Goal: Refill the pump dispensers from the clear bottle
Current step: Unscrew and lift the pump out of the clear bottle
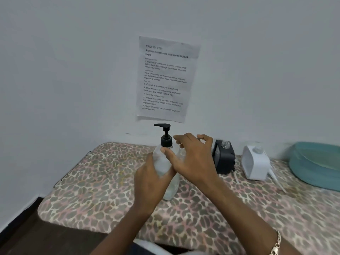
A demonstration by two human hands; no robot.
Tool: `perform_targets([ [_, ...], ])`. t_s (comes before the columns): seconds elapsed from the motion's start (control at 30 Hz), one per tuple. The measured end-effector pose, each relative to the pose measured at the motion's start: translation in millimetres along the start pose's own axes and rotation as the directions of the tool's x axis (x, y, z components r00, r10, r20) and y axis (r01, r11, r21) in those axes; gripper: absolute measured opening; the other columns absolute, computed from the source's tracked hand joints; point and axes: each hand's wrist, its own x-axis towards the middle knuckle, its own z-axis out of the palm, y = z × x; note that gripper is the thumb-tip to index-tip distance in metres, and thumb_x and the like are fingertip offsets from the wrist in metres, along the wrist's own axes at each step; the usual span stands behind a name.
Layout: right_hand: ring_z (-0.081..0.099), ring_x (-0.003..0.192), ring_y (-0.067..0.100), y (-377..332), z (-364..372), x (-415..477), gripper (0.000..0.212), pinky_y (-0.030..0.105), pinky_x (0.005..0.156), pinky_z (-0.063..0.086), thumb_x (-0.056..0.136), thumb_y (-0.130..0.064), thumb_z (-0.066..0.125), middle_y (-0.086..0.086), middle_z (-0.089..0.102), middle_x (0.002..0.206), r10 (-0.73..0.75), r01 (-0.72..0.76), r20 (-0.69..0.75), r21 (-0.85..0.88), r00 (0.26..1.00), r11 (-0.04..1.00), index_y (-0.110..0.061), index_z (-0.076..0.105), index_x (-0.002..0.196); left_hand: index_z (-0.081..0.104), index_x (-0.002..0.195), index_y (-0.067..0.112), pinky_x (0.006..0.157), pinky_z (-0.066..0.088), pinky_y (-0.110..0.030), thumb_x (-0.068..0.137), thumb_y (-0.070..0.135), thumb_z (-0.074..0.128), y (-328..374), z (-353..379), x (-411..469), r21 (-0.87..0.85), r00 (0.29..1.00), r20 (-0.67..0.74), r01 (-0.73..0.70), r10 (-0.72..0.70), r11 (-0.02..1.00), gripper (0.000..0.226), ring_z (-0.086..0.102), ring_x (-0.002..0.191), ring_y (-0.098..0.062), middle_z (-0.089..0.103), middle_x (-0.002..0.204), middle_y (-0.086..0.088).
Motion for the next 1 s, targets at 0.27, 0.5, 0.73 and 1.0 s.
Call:
perform_targets([
  [0.27, 0.065, 0.092, 0.011, 0, -43, -38, 0.049, 0.036, 0.092, 0.048, 0.089, -0.06, 0.07, -0.008, 0.069, 0.101, 0.057, -0.057, 0.013, 0.003, 0.998, 0.998, -0.018, 0.075, 0.114, 0.059, 0.126, 0.014, 0.054, 0.037, -0.026, 0.071, 0.088, 0.058, 12, 1, -41, -0.039, 0.996, 0.039, -0.075, 0.076, 0.996, 0.092, 0.055, 0.062, -0.012, 0.057, 0.073, 0.007],
  [0.5, 0.052, 0.086, 0.0, -5, -55, -54, 0.048, 0.023, 0.078, 0.047, 0.09, -0.057, 0.071, -0.016, 0.055, 0.096, 0.079, -0.079, 0.052, -0.004, 0.995, 0.997, -0.018, 0.073, 0.117, 0.059, 0.125, 0.012, 0.054, 0.039, -0.027, 0.078, 0.071, 0.072, 11, 3, -56, -0.045, 0.991, 0.073, -0.112, 0.115, 0.993, 0.076, 0.056, 0.061, -0.011, 0.056, 0.069, 0.007],
  [0.73, 0.055, 0.089, 0.006, -14, -54, -61, 0.044, 0.022, 0.078, 0.044, 0.086, -0.057, 0.076, -0.013, 0.055, 0.094, 0.106, -0.107, 0.009, 0.057, 0.994, 0.993, -0.02, 0.074, 0.109, 0.057, 0.128, 0.013, 0.056, 0.043, -0.03, 0.079, 0.071, 0.072, 8, 2, -62, -0.028, 0.985, 0.07, -0.154, 0.155, 0.988, 0.077, 0.058, 0.061, -0.015, 0.056, 0.069, 0.007],
  [1.0, 0.05, 0.062, 0.006, -23, -60, -49, 0.053, 0.024, 0.062, 0.047, 0.067, -0.056, 0.09, 0.007, 0.064, 0.075, 0.277, -0.278, 0.042, 0.273, 0.96, 0.921, -0.012, 0.065, 0.084, 0.052, 0.136, 0.016, 0.069, 0.056, -0.038, 0.087, 0.066, 0.07, 2, 5, -69, 0.024, 0.978, 0.064, -0.203, 0.201, 0.979, 0.073, 0.065, 0.079, -0.02, 0.068, 0.093, 0.0],
])
